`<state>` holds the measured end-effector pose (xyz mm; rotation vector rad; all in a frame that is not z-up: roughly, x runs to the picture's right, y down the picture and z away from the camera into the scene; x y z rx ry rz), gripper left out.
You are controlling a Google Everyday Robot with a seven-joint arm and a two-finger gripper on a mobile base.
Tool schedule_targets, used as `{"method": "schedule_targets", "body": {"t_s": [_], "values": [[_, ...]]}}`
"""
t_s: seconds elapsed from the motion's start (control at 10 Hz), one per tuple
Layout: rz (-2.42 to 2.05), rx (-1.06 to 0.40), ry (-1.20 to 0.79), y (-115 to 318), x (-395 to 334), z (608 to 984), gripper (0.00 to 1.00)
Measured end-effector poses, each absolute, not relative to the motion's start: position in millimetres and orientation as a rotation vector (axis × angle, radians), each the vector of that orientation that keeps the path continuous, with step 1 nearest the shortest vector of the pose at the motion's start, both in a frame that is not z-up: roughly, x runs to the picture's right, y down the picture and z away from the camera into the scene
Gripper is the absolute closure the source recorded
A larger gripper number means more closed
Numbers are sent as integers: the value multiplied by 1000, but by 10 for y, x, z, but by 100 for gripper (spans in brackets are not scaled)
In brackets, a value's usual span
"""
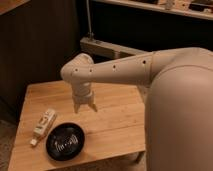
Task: Place the bottle in the ceramic bowl
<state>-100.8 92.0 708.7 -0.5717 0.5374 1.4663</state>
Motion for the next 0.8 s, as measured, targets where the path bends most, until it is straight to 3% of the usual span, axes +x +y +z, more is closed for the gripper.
{"method": "schedule_targets", "body": {"t_s": [0.6,0.8], "values": [[1561,-513,562,130,-814,7714,35],[1661,-620,571,67,-762,7796,35]]}}
